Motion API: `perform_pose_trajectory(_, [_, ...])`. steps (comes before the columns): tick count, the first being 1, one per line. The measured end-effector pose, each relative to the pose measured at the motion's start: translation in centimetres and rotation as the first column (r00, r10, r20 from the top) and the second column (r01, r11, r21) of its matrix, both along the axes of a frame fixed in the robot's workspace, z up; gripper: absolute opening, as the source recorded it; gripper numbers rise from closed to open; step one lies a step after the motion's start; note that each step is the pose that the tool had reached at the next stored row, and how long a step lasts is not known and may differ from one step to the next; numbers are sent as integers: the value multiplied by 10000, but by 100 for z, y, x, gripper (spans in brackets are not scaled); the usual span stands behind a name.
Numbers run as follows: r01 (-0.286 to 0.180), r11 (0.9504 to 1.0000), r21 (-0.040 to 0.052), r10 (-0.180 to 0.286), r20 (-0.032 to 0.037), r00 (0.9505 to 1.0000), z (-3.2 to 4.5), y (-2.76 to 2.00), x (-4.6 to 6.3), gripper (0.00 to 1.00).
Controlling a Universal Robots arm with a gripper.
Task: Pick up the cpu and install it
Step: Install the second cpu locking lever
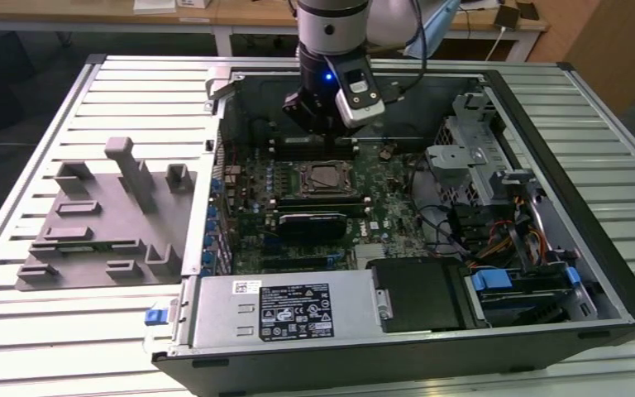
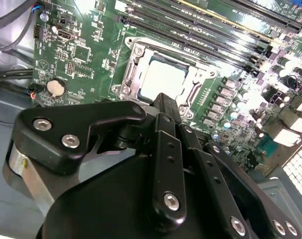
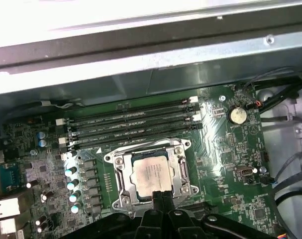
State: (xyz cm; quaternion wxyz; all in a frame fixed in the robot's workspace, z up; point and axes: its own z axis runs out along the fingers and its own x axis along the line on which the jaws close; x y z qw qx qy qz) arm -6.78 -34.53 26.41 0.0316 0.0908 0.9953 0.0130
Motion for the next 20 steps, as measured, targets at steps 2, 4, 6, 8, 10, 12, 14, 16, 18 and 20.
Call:
perform_pose_trajectory(2, [2, 10000, -1, -2, -1, 10000, 0, -46, 0, 11])
perform_pose_trajectory(4, [2, 10000, 1, -2, 1, 10000, -1, -103, 0, 11])
perform_pose_trajectory(6, [2, 10000, -1, -2, -1, 10000, -4, -136, 0, 11])
perform_pose_trajectory(8, [2, 10000, 7, -2, 1, 10000, -11, -174, 0, 11])
perform_pose_trajectory(10, [2, 10000, 23, -2, 1, 10000, -20, -214, 0, 11])
perform_pose_trajectory(12, [2, 10000, 41, -2, 0, 10000, -28, -254, 0, 11])
perform_pose_trajectory(14, [-3, 10000, 71, 3, 0, 10000, -42, -287, -1, 11])
perform_pose_trajectory(16, [-39, 9999, 96, 39, 0, 10000, -58, -304, -4, 11])
perform_pose_trajectory(18, [-116, 9999, 127, 116, 2, 9999, -78, -311, -11, 11])
perform_pose_trajectory(20, [-232, 9996, 156, 233, 1, 9997, -99, -317, -20, 11])
